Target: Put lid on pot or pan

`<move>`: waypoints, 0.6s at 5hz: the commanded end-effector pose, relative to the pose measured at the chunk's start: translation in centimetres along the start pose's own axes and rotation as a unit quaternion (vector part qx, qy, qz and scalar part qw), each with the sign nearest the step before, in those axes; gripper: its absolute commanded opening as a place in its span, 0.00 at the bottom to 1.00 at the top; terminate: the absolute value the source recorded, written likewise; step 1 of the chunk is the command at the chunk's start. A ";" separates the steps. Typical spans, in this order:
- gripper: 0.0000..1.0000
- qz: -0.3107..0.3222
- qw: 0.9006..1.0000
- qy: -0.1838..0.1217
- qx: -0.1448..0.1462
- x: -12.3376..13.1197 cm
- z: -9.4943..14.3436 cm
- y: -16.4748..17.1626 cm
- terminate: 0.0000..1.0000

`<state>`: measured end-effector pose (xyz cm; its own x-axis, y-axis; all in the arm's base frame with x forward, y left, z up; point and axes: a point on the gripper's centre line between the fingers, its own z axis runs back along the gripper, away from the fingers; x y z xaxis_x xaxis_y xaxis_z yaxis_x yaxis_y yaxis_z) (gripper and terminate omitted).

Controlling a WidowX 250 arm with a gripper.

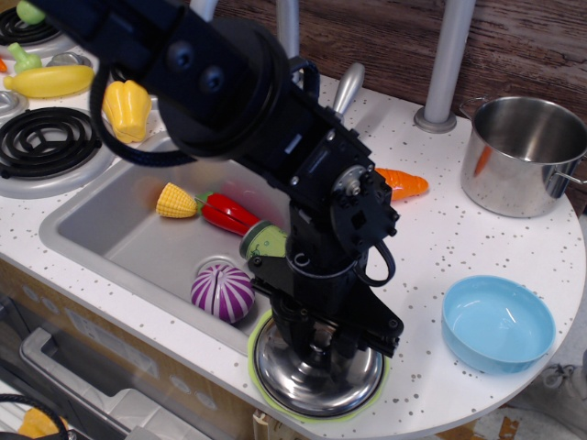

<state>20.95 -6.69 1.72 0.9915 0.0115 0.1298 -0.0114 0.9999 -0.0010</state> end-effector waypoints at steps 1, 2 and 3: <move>0.00 -0.007 1.000 -0.010 0.003 0.9 0.5 -0.2 0.00; 0.00 -0.010 1.000 -0.006 0.009 1.0 1.0 -0.1 0.00; 0.00 -0.014 0.999 -0.011 0.027 1.7 3.0 0.3 0.00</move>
<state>22.38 -6.20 6.39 0.9956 -0.0223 0.0905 0.0154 0.9970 0.0761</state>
